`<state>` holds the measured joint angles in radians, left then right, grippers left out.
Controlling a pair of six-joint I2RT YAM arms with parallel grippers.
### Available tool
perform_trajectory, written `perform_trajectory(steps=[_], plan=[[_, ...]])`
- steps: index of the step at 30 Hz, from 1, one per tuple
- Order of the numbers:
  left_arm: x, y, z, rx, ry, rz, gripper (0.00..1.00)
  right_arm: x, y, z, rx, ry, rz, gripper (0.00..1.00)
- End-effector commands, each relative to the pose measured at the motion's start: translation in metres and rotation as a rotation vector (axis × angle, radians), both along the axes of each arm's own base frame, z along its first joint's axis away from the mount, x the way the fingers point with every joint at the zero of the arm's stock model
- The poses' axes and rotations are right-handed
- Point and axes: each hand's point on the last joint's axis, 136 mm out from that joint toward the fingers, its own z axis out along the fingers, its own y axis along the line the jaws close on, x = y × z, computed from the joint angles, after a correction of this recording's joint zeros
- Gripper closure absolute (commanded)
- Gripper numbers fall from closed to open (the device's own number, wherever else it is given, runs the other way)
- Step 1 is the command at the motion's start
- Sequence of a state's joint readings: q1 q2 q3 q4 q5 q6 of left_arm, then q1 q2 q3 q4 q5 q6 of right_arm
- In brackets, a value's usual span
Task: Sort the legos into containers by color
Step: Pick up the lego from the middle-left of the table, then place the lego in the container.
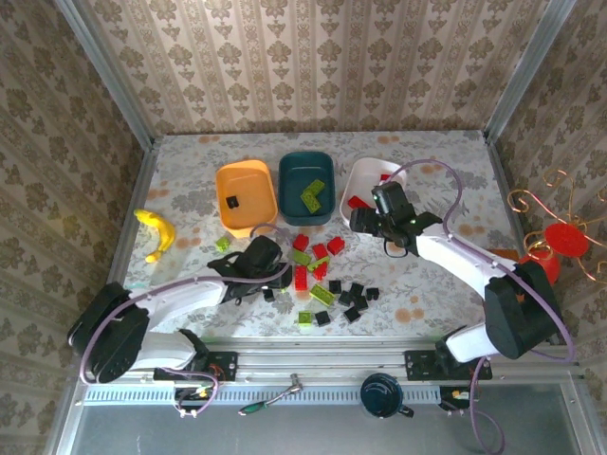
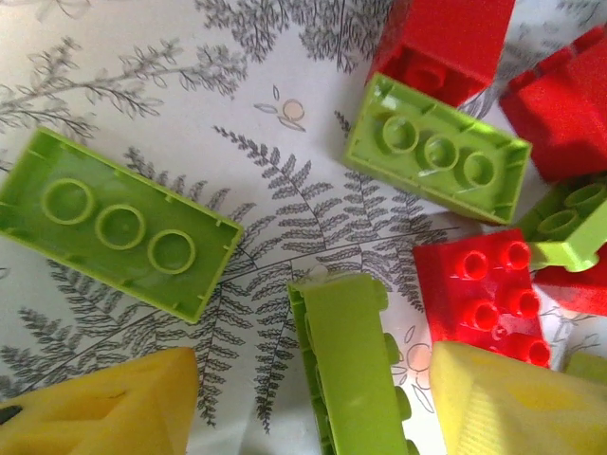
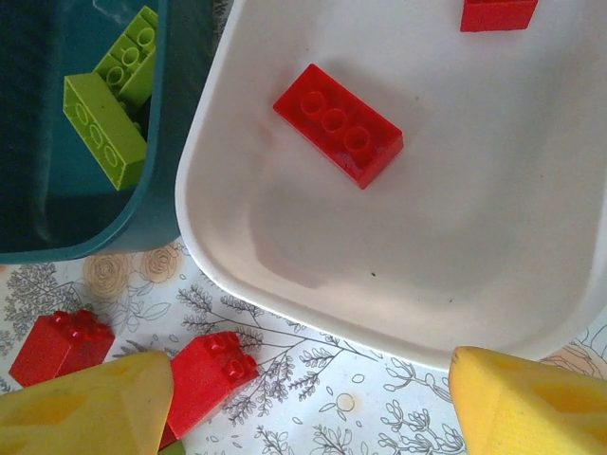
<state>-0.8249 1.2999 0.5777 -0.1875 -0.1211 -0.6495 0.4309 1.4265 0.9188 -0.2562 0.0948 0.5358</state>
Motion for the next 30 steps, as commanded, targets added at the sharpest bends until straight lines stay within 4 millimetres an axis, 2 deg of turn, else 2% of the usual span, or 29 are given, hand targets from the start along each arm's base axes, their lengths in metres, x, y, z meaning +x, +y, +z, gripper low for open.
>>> perform_trajectory(steps=[1,5,6,11,16,19,23,25,28,30], plan=[[0.003,0.000,-0.007,0.040,0.002,0.008,0.38,0.001,-0.004,0.008,0.011,-0.033,-0.025,0.22],[0.003,-0.010,-0.014,0.043,0.009,-0.012,0.46,-0.001,-0.005,0.005,0.006,-0.024,-0.027,0.22],[0.003,-0.013,-0.015,0.042,0.009,-0.018,0.48,-0.002,-0.006,0.016,0.017,-0.051,-0.029,0.21],[0.003,-0.018,-0.016,0.042,0.016,-0.022,0.65,-0.007,-0.012,0.019,0.009,-0.062,-0.038,0.21],[-0.001,-0.020,0.000,0.010,-0.008,-0.029,0.81,-0.012,-0.016,0.021,0.007,-0.072,-0.047,0.21],[0.003,-0.027,0.026,-0.036,-0.051,-0.035,0.82,-0.014,-0.016,0.024,0.022,-0.086,-0.047,0.21],[0.037,-0.037,0.082,-0.096,-0.147,-0.039,0.81,-0.019,-0.015,0.023,0.041,-0.085,-0.040,0.21],[0.065,-0.045,0.107,-0.135,-0.176,-0.036,0.81,-0.023,-0.014,0.021,0.048,-0.079,-0.034,0.21],[0.110,-0.058,0.125,-0.140,-0.200,-0.038,0.81,-0.029,-0.015,0.015,0.046,-0.060,-0.029,0.21],[0.139,-0.067,0.127,-0.123,-0.200,-0.040,0.81,-0.035,-0.018,0.011,0.046,-0.052,-0.031,0.21]])
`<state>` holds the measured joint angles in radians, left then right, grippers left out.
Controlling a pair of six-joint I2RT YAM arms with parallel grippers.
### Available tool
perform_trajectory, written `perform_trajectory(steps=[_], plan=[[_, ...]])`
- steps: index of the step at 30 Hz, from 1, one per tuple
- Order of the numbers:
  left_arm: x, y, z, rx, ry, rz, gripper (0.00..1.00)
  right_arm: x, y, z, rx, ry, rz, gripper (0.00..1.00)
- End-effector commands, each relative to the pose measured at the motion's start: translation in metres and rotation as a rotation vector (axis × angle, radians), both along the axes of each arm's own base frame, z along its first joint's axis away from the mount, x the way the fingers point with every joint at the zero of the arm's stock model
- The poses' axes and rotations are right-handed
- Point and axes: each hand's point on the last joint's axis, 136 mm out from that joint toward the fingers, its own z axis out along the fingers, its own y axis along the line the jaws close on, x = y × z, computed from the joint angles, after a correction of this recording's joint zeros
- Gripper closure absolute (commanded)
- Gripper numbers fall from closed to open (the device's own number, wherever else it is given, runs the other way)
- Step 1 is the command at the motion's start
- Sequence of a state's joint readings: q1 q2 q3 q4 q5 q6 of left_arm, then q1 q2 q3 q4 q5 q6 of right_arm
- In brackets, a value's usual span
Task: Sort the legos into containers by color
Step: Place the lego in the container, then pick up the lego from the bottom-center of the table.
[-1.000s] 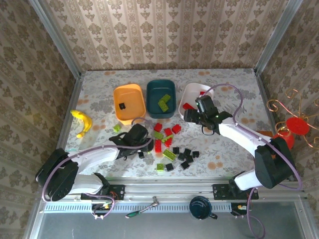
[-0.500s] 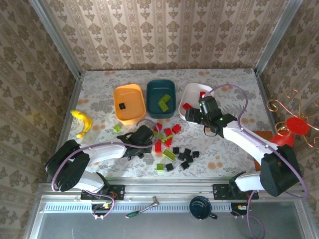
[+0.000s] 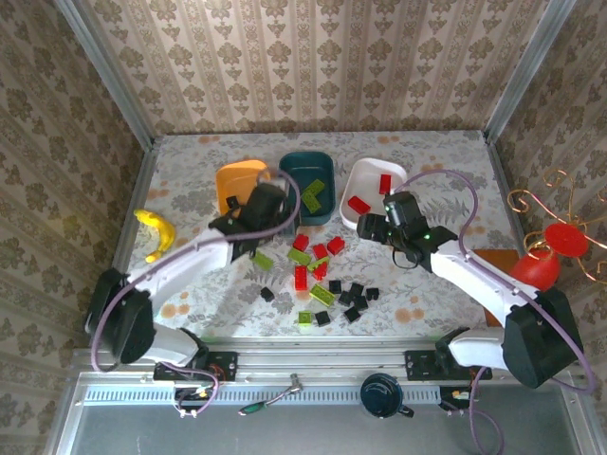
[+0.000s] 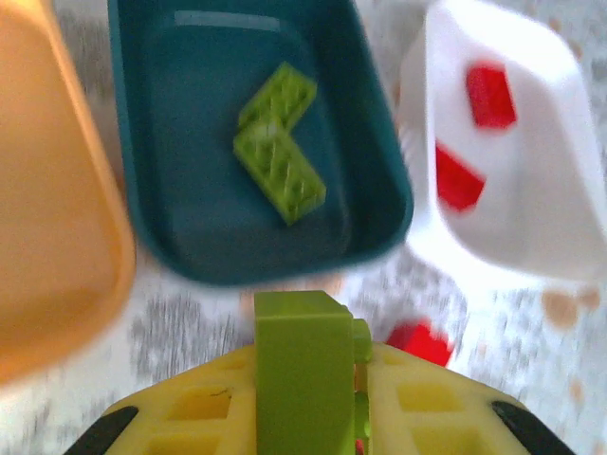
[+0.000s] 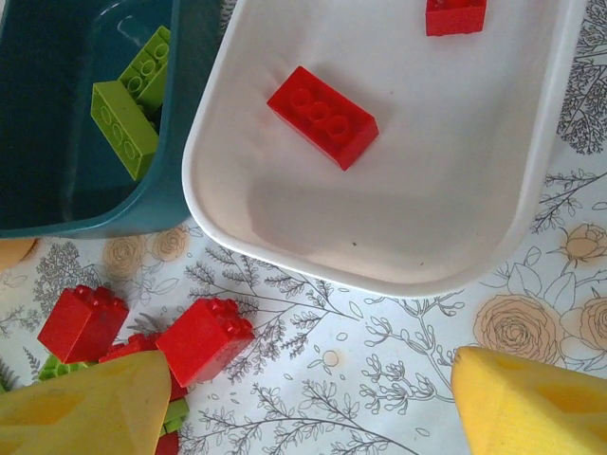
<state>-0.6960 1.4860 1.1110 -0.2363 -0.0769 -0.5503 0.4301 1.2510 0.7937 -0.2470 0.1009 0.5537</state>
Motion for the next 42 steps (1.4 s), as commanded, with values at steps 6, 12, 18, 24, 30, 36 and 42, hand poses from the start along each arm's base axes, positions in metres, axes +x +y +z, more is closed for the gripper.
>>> perform_trajectory(steps=[6,12,18,24,30,36,42], plan=[[0.092,-0.042,-0.028,0.115,0.061,-0.054,0.81,-0.025,-0.009,-0.008,0.016,0.017,-0.003,0.21],[0.132,-0.056,-0.048,0.138,0.107,-0.027,0.66,-0.043,0.000,-0.015,0.067,0.055,0.062,0.21],[0.132,-0.070,-0.013,0.091,0.055,-0.055,0.31,-0.062,0.016,-0.029,0.096,0.121,0.147,0.20],[0.078,-0.077,0.048,-0.016,-0.072,-0.125,0.17,-0.087,0.013,-0.061,0.021,0.240,0.150,0.21],[-0.005,-0.059,0.063,-0.097,-0.166,-0.150,0.00,-0.112,0.006,-0.090,-0.025,0.319,0.132,0.27],[-0.069,-0.019,0.040,-0.078,-0.182,-0.098,0.00,-0.128,0.006,-0.101,-0.050,0.358,0.161,0.31],[-0.107,0.028,0.007,-0.036,-0.157,-0.018,0.00,-0.133,0.012,-0.107,-0.061,0.365,0.184,0.36]])
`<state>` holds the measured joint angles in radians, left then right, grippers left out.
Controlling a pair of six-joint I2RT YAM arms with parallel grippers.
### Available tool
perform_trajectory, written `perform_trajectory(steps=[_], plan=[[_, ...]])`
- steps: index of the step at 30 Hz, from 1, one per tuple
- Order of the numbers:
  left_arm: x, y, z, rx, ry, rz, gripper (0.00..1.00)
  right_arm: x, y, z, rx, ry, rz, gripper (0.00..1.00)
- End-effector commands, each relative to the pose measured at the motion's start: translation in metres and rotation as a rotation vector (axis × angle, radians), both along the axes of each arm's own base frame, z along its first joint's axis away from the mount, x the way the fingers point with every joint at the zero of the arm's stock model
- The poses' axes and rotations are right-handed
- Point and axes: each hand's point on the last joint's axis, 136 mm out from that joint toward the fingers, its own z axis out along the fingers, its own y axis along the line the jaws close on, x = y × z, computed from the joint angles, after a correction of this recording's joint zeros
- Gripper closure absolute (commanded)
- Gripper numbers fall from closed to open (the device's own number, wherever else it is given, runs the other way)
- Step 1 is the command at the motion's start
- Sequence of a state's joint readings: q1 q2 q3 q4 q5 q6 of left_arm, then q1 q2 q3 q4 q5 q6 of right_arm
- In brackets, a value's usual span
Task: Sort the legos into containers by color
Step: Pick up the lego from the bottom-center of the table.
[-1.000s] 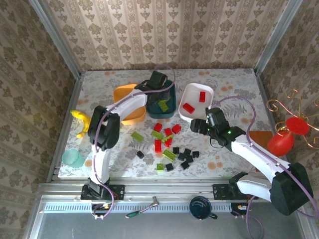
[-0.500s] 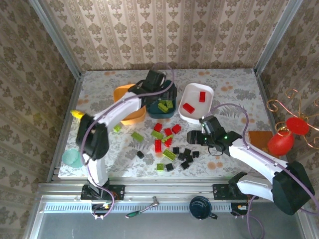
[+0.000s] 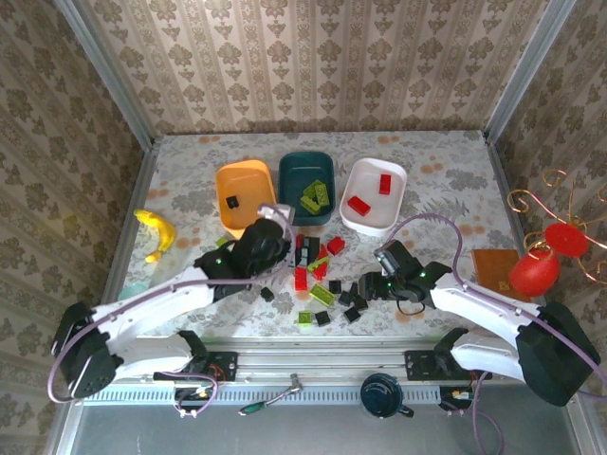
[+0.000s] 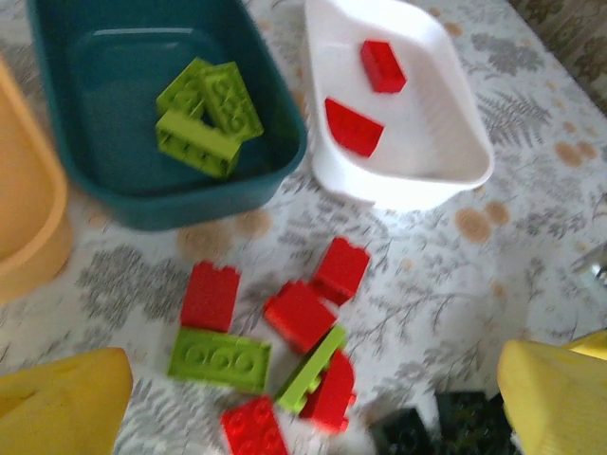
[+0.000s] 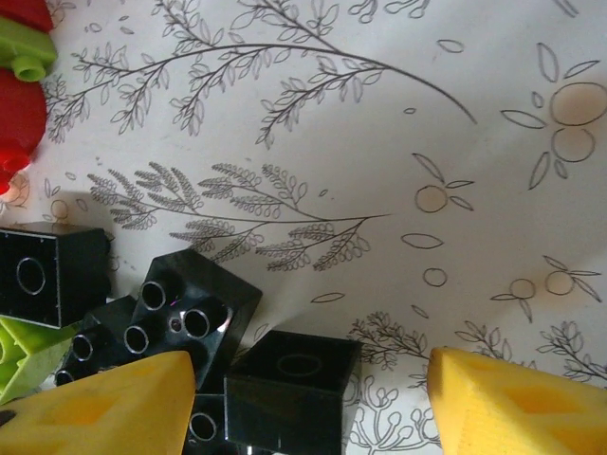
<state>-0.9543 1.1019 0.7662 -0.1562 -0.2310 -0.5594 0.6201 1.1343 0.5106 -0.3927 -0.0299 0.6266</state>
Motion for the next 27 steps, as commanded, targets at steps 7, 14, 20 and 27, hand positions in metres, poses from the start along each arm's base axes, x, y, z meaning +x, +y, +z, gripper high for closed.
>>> perform_trajectory(steps=[7,14,20,27], plan=[[-0.019,0.070,-0.016,-0.019,-0.001,0.204,0.00,-0.007,-0.010,-0.019,-0.078,0.040,-0.009,0.50],[-0.028,0.097,-0.025,0.012,0.007,0.260,0.00,-0.001,-0.007,-0.010,-0.083,0.019,0.012,0.68],[-0.037,0.131,-0.028,0.054,0.005,0.346,0.00,0.032,0.031,0.061,0.071,-0.160,0.095,0.76],[-0.047,0.158,-0.030,0.038,0.010,0.422,0.00,0.112,0.151,0.128,0.300,-0.266,0.264,0.77]])
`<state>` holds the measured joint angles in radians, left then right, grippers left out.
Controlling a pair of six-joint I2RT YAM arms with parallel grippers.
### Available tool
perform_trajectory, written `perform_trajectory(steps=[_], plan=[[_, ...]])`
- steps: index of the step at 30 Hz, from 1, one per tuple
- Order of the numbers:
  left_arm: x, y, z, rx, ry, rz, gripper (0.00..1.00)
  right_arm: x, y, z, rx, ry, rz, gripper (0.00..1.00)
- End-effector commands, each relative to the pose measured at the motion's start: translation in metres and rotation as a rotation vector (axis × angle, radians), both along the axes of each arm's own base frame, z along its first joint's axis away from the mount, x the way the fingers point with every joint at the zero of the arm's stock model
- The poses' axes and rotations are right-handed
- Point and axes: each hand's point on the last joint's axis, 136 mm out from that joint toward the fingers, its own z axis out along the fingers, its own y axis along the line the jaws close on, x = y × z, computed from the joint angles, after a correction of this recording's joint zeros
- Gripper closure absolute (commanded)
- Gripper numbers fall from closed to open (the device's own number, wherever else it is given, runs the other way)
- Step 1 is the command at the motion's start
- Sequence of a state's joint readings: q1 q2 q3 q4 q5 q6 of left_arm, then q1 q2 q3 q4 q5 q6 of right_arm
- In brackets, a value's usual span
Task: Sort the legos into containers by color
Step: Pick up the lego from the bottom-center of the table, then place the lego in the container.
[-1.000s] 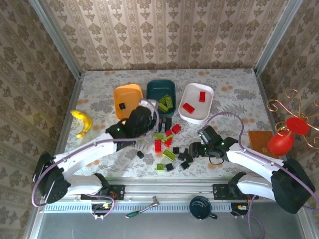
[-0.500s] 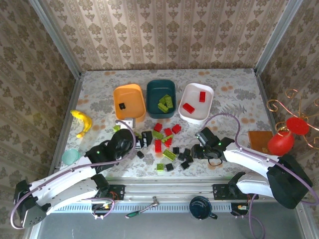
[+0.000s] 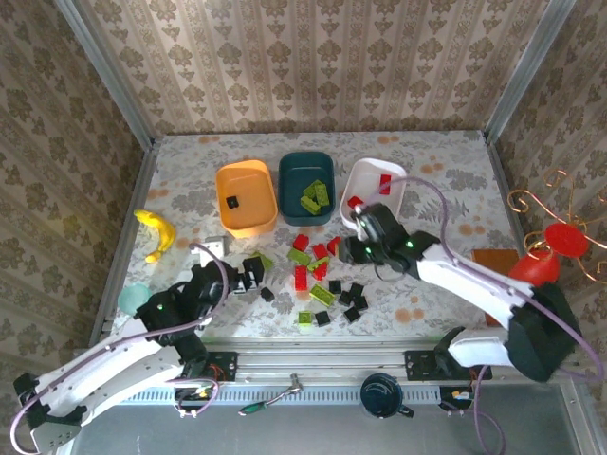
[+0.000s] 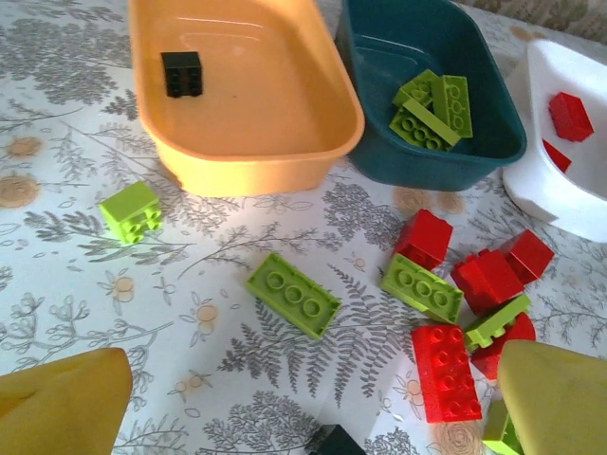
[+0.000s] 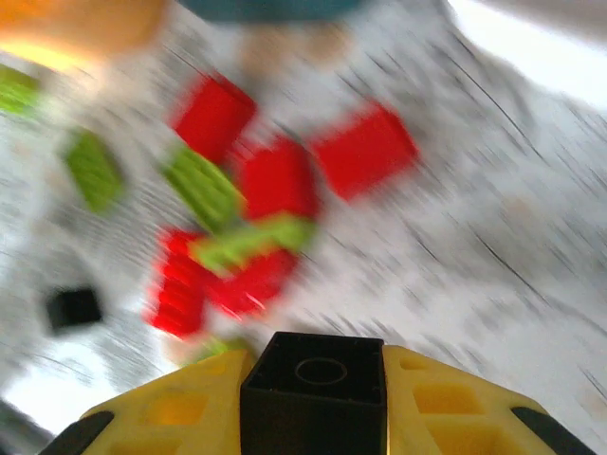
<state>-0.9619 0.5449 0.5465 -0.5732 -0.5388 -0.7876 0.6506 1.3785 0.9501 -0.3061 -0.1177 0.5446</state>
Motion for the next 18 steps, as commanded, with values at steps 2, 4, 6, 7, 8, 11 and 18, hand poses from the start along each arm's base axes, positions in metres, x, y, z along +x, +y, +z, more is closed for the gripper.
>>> perform_trajectory(steps=[2,4,6,7,8,11,18], plan=[[-0.007,0.020,-0.014,0.031,0.029,0.065,0.00,0.047,0.089,0.028,0.132,-0.062,0.159,0.78],[-0.008,0.021,-0.017,0.034,0.039,0.065,0.00,0.073,0.124,0.033,0.165,-0.065,0.189,0.78],[-0.009,0.019,-0.021,0.035,0.052,0.055,0.00,0.095,0.151,0.034,0.183,-0.069,0.209,0.78],[-0.010,0.017,-0.023,0.032,0.059,0.046,0.00,0.105,0.163,0.031,0.183,-0.067,0.214,0.78],[-0.010,0.014,-0.026,0.032,0.067,0.034,0.00,0.114,0.171,0.029,0.181,-0.067,0.216,0.78],[-0.013,0.008,-0.037,0.049,0.110,0.008,0.00,0.140,0.193,0.015,0.172,-0.048,0.207,0.77],[-0.020,-0.013,-0.058,0.078,0.199,-0.090,0.01,0.167,0.221,0.007,0.201,-0.024,0.210,0.40]])
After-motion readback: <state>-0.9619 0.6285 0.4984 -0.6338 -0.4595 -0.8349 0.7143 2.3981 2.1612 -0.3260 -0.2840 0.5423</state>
